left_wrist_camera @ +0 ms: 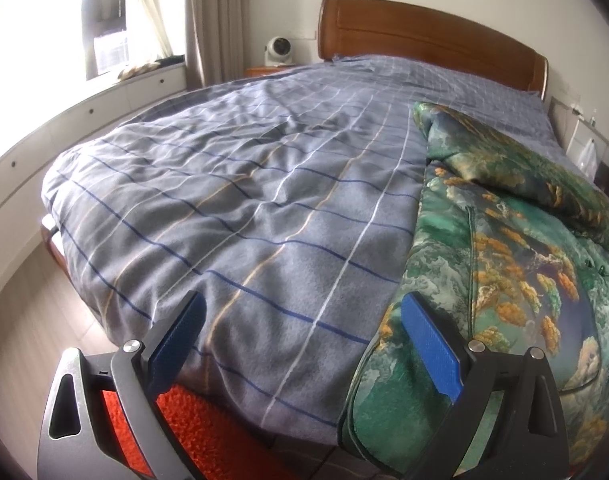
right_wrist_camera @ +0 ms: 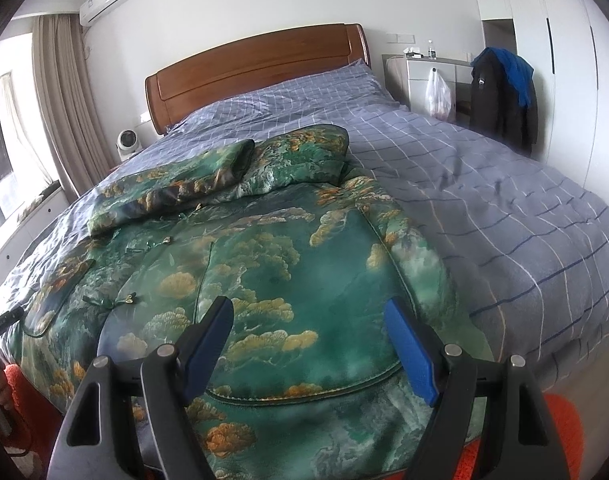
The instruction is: Fold large clothes
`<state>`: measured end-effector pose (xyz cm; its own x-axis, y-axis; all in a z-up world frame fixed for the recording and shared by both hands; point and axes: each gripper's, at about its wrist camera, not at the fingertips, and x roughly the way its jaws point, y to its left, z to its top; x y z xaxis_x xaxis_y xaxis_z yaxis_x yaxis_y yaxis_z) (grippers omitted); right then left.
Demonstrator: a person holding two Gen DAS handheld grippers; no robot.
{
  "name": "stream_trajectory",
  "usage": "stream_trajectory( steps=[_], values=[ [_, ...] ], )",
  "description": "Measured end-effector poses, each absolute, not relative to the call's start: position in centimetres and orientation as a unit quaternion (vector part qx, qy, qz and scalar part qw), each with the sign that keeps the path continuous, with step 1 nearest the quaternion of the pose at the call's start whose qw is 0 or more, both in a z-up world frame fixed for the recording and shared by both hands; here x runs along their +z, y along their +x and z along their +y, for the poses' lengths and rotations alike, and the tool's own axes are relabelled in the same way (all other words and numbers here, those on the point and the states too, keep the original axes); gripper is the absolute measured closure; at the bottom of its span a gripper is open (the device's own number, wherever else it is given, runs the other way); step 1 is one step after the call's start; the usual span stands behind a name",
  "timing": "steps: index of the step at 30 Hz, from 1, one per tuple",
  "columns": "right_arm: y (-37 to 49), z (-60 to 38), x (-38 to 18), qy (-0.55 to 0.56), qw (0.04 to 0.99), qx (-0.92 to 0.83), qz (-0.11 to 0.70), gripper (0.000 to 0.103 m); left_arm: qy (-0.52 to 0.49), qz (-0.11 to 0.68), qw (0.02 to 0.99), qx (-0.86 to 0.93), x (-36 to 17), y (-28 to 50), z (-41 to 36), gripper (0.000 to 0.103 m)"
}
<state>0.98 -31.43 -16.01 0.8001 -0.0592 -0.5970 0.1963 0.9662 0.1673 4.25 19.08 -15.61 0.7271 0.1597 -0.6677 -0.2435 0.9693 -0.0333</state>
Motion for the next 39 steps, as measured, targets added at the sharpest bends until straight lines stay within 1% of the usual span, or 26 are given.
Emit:
stream_trajectory(
  steps=[13, 17, 18, 19, 22, 25, 28, 32, 35, 37, 38, 39],
  values=[
    [1.0, -31.7, -15.9, 0.116, 0.943, -0.068, 0.305, 0.026, -0.06, 0.365, 0.923, 0.104, -15.5, 4.4, 19.1, 0.005],
    [0.5, -33.8, -13.5, 0.141, 0.941, -0.058, 0.301, 0.026, -0.098, 0.358, 0.927, 0.056, -12.8, 4.0, 21.1, 0.003],
    [0.0, -35.2, -12.5, 0.157, 0.941, -0.046, 0.298, 0.024, -0.108, 0.371, 0.922, 0.032, -12.5, 4.4, 21.7, 0.002],
    [-0.2, -36.3, -12.0, 0.165, 0.938, -0.037, 0.301, 0.02, -0.112, 0.387, 0.915, 0.012, -12.5, 4.8, 22.0, 0.002],
    [-0.8, -39.6, -11.1, 0.159, 0.925, -0.025, 0.344, 0.02, -0.102, 0.449, 0.886, -0.047, -13.9, 6.1, 21.9, 0.002],
    [-0.7, -41.6, -12.3, 0.164, 0.901, 0.001, 0.401, 0.02, -0.06, 0.505, 0.858, -0.081, -16.4, 7.0, 20.2, 0.002],
    [0.4, -42.3, -14.7, 0.181, 0.862, 0.045, 0.471, 0.02, -0.049, 0.511, 0.854, -0.08, -17.5, 7.4, 19.5, 0.002],
    [1.7, -43.4, -16.7, 0.18, 0.845, 0.045, 0.502, 0.02, -0.097, 0.527, 0.838, -0.1, -18.0, 8.5, 20.0, 0.001],
    [3.6, -43.5, -17.9, 0.19, 0.826, 0.088, 0.523, 0.02, -0.078, 0.538, 0.832, -0.109, -17.8, 8.8, 19.3, 0.002],
    [4.8, -43.2, -19.0, 0.184, 0.81, 0.104, 0.547, 0.02, -0.055, 0.542, 0.83, -0.124, -17.4, 8.7, 18.5, 0.005],
    [5.3, -42.9, -19.6, 0.179, 0.802, 0.109, 0.56, 0.023, -0.043, 0.544, 0.828, -0.131, -17.3, 8.4, 18.2, 0.007],
    [5.5, -42.6, -19.9, 0.182, 0.795, 0.12, 0.566, 0.037, -0.032, 0.548, 0.824, -0.143, -17.2, 8.1, 17.7, 0.015]
  ],
)
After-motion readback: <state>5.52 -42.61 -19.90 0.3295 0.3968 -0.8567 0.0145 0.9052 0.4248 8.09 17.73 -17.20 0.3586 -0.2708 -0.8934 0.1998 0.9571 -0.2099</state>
